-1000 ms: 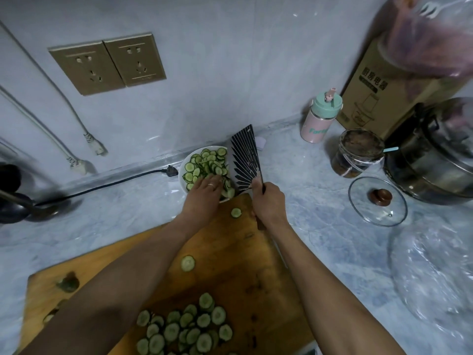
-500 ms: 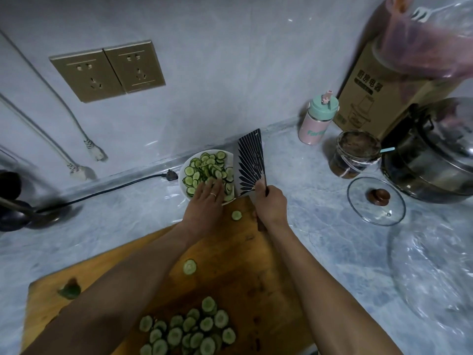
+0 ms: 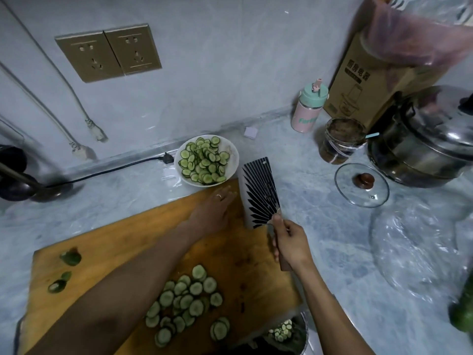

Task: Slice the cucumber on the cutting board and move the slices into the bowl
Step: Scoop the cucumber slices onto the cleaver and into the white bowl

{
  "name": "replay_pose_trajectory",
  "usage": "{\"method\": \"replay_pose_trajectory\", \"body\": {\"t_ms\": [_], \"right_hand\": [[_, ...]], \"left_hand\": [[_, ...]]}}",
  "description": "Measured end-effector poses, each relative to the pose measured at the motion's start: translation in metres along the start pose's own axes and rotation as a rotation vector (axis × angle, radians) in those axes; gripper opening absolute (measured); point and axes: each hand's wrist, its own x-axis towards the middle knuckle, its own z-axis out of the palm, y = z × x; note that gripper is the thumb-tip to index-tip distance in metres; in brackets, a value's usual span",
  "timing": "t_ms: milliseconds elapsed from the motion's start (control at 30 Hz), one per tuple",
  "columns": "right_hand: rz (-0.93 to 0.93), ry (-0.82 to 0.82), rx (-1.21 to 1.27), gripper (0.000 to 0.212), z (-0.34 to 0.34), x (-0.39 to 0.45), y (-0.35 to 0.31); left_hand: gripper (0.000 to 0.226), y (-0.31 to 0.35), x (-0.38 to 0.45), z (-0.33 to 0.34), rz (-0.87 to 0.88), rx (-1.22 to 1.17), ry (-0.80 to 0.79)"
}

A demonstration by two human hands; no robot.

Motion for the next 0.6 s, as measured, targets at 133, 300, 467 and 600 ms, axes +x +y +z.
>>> {"method": "replay_pose_trajectory", "body": {"t_ms": [133,300,467,600], "right_hand": [[0.002,-0.044,0.032,0.05,-0.012,-0.016,0.008],[0.018,-0.112,0.019,0.052,-0.025,-0.029,0.021],[-0.02,-0.181,-0.071,0.055,-0.029,-0.037,0.033],[-0.021,-0.241,-0.145,0.051,-0.028,-0.041,0.041]], "left_hand": [[0.057,-0.003,0.017,0.0,-0.024,0.04,-0.052],[0.049,0.005,-0.025,0.007,-0.032,-0.09,0.005],[0.04,0.013,-0.107,0.026,-0.112,-0.36,0.229],[0.044,0.009,-0.171,0.042,-0.49,-0.358,0.587]]}}
